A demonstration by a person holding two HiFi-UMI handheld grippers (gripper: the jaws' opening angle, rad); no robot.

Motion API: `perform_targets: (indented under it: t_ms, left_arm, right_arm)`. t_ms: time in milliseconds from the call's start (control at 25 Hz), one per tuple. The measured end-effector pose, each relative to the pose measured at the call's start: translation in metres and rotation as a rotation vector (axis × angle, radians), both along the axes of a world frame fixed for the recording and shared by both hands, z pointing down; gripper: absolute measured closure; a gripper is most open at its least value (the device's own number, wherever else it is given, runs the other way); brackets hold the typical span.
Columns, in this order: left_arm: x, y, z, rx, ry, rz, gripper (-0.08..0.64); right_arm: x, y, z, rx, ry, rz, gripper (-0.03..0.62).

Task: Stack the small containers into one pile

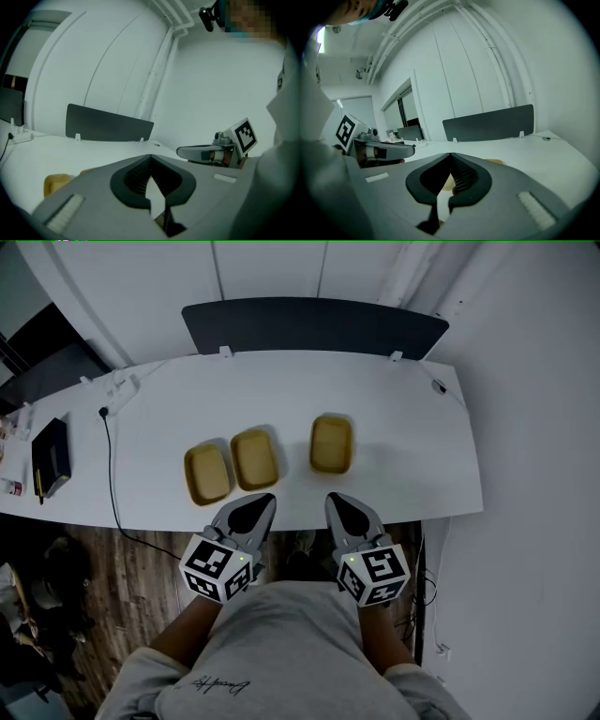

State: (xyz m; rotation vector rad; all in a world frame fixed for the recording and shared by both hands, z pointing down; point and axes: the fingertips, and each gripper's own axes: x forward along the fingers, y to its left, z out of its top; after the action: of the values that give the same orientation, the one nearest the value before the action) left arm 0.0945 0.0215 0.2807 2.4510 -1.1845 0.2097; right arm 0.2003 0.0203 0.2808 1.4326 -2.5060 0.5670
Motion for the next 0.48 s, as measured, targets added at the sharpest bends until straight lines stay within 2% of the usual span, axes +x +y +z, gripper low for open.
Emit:
perform_targets:
  t_ms: [200, 480]
  left_arm:
    - [0.020, -0.040, 0.000, 0.001, -0.007, -0.033, 0.558]
    - [0.033, -0.075, 0.003, -0.001, -0.025, -0.072, 0.558]
  right_arm:
    - [0.031, -0.043, 0.008, -0.031, -0.002, 0.034, 0.577]
    - [0.050, -0.077, 0.015, -0.053, 0.008, 0.016, 0.577]
